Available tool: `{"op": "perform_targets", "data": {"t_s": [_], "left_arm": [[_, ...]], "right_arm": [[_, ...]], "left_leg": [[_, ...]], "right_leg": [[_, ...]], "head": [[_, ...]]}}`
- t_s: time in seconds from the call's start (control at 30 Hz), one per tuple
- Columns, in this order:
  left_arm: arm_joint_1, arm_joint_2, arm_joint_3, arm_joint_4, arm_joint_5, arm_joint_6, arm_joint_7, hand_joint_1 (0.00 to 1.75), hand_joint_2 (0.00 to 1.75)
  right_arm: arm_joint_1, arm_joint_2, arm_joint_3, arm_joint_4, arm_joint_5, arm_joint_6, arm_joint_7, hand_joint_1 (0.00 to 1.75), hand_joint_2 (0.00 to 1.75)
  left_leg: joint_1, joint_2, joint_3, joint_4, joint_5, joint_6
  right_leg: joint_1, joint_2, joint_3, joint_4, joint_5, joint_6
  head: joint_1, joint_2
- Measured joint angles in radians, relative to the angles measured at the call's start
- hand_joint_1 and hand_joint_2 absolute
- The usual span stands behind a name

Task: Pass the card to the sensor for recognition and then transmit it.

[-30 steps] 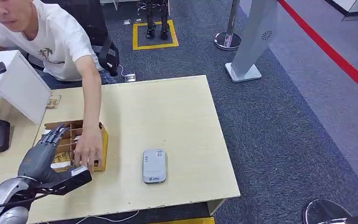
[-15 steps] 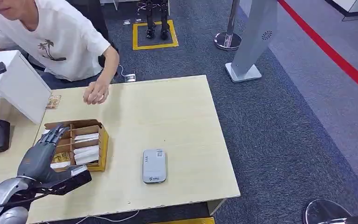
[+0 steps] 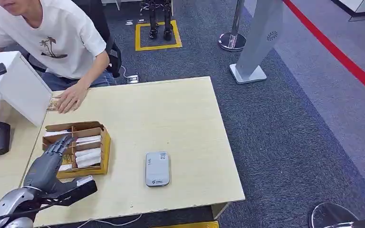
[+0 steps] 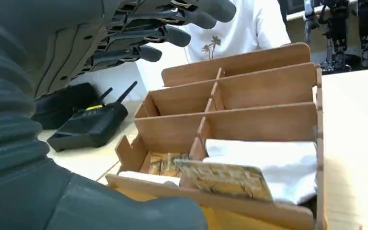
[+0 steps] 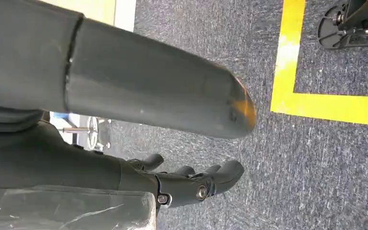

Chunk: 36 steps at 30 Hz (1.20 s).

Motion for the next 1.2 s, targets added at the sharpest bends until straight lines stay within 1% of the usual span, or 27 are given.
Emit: {"op": "perform_targets", "data": {"t_s": [0.5, 0.9, 1.1, 1.2], "left_arm": [[0.034, -0.037, 0.000, 0.006, 0.005, 0.008, 0.000, 0.00, 1.75], [0.059, -0.070, 0.000, 0.027, -0.017, 0.040, 0.008, 0.00, 1.75], [0.058, -0.077, 0.000, 0.039, -0.026, 0.037, 0.007, 0.00, 1.75], [0.050, -0.071, 0.000, 0.048, -0.061, 0.028, 0.014, 0.00, 1.75]], "right_arm": [[0.000, 0.000, 0.000, -0.002, 0.004, -0.003, 0.003, 0.00, 1.75], [0.000, 0.000, 0.000, -0.003, 0.013, -0.004, 0.013, 0.00, 1.75], [0.000, 0.000, 0.000, -0.003, 0.017, -0.004, 0.013, 0.00, 1.75], [0.000, 0.000, 0.000, -0.003, 0.021, -0.003, 0.015, 0.00, 1.75]], "left_leg": [[0.000, 0.000, 0.000, 0.000, 0.000, 0.000], [0.000, 0.000, 0.000, 0.000, 0.000, 0.000], [0.000, 0.000, 0.000, 0.000, 0.000, 0.000], [0.000, 0.000, 0.000, 0.000, 0.000, 0.000]], "right_leg": [[0.000, 0.000, 0.000, 0.000, 0.000, 0.000], [0.000, 0.000, 0.000, 0.000, 0.000, 0.000], [0.000, 0.000, 0.000, 0.000, 0.000, 0.000], [0.000, 0.000, 0.000, 0.000, 0.000, 0.000]], "head": [[0.000, 0.000], [0.000, 0.000], [0.000, 0.000], [0.000, 0.000]]}}
